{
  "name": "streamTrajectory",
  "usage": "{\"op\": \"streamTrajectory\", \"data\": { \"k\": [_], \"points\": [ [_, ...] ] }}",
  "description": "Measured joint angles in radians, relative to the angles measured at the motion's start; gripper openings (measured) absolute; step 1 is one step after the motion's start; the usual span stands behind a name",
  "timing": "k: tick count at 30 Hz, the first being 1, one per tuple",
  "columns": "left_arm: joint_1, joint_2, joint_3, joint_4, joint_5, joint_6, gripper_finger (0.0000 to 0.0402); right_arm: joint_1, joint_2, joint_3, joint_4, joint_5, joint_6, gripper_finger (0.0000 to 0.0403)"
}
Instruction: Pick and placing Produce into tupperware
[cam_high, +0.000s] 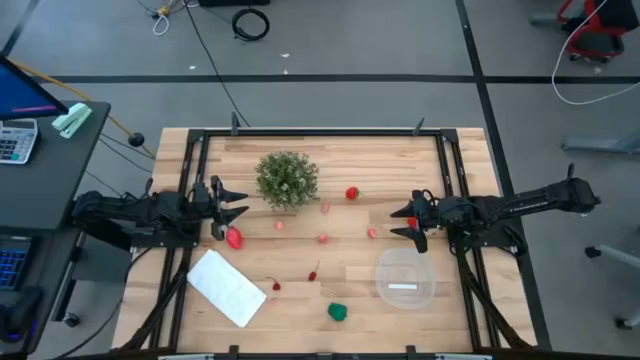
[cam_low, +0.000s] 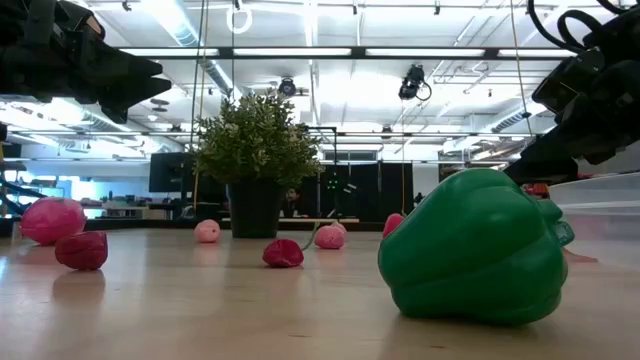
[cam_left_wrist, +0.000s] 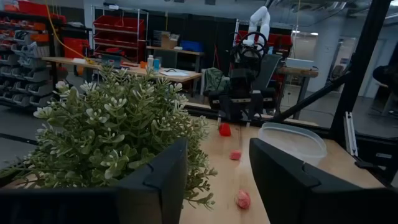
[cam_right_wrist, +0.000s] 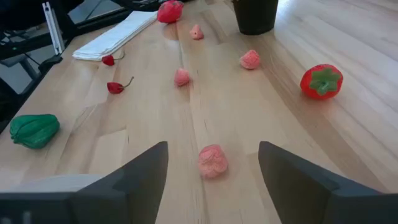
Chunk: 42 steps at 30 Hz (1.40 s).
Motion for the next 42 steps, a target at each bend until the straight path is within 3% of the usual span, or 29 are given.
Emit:
{"op": "streamTrajectory", "data": {
  "k": [42],
  "points": [
    [0.000,-0.001,0.000,0.041,0.000,0.000,0.0178,0.000,0.000,0.000,0.000,0.000,0.000,0.0259]
  ]
}}
